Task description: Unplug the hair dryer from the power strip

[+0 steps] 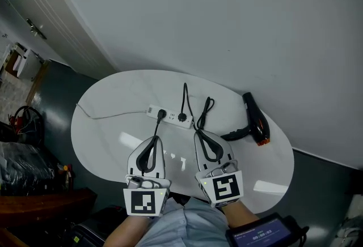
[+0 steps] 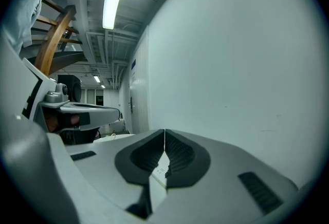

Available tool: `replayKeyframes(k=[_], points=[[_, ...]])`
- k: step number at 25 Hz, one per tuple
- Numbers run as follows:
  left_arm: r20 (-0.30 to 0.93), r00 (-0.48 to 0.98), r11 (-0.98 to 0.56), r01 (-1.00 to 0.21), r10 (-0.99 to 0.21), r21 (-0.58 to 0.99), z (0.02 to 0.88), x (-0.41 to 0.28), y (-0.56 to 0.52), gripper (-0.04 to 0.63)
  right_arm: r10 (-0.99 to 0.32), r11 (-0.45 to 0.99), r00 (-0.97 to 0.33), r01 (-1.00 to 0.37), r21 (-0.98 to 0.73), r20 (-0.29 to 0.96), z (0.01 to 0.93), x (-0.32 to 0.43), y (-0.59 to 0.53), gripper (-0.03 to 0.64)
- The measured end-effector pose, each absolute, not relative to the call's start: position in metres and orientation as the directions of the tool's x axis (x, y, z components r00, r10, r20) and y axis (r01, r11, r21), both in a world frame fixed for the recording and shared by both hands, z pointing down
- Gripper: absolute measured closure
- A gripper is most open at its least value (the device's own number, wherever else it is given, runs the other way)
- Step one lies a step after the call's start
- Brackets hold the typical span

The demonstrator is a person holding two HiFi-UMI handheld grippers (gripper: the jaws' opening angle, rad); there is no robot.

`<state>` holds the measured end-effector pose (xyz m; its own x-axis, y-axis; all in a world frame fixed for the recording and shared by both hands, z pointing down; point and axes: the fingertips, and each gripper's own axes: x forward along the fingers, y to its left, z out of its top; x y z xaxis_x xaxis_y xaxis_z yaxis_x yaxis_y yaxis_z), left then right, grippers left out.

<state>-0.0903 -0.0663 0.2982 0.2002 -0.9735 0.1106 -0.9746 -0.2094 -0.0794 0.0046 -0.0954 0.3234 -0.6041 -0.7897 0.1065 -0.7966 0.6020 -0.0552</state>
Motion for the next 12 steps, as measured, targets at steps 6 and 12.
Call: replayKeyframes(k=[6,12], points=[[0.115,0.247,-0.254,-0.966,-0.962,-0.051,0.303,-0.1,-0.093,0.6,-0.794,0.603,-0.604,-0.797,-0.041,0.07,0.329,-0.014,-0.117,0.612],[0.191,0.253,-0.249,-0.967,-0.948,0.046,0.331,-0.107,-0.113,0.6,-0.8,0.587,-0.587,-0.809,-0.043,0.126,0.357,-0.021,-0.138,0.612]])
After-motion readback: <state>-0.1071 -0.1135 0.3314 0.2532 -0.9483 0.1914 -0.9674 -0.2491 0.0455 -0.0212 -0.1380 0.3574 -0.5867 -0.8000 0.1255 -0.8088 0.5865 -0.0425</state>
